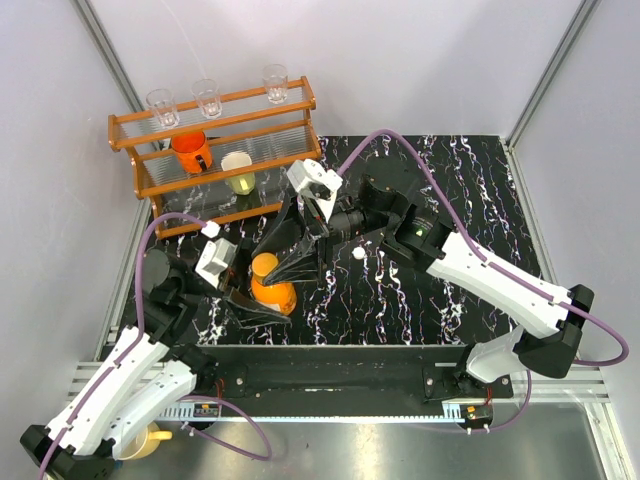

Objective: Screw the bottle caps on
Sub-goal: Screw the bottle cap onto the plastic bottle.

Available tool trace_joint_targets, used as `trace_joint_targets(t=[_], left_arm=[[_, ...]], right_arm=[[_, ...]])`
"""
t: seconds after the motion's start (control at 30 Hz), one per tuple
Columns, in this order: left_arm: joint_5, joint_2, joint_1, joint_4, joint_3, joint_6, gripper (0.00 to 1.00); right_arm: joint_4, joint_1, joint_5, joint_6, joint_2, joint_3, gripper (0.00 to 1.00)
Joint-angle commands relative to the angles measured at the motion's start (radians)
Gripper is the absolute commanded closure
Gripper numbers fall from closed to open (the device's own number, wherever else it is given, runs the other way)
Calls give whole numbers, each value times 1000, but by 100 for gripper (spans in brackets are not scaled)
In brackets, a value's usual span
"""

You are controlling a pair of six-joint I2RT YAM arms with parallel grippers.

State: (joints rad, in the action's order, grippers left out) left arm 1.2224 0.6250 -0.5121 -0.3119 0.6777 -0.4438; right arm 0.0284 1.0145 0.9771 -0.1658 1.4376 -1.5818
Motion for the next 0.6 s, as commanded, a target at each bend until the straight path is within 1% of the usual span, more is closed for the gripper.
trace_joint_targets(t=[0.0,0.33,0.43,0.57], left_arm=[[-29,-13,7,-29,2,14,85],[-35,-19,7,-26,-3,19,85],[-46,-21,9,-7,2,37,85],[-75,-24,9,45,14,98,84]], right_arm=[[41,10,5,-18,-9,3,45],[53,12,-18,-63,-5,6,50],[53,12,-21,-86,4,8,50],[73,10,-26,-106,1,32,52]])
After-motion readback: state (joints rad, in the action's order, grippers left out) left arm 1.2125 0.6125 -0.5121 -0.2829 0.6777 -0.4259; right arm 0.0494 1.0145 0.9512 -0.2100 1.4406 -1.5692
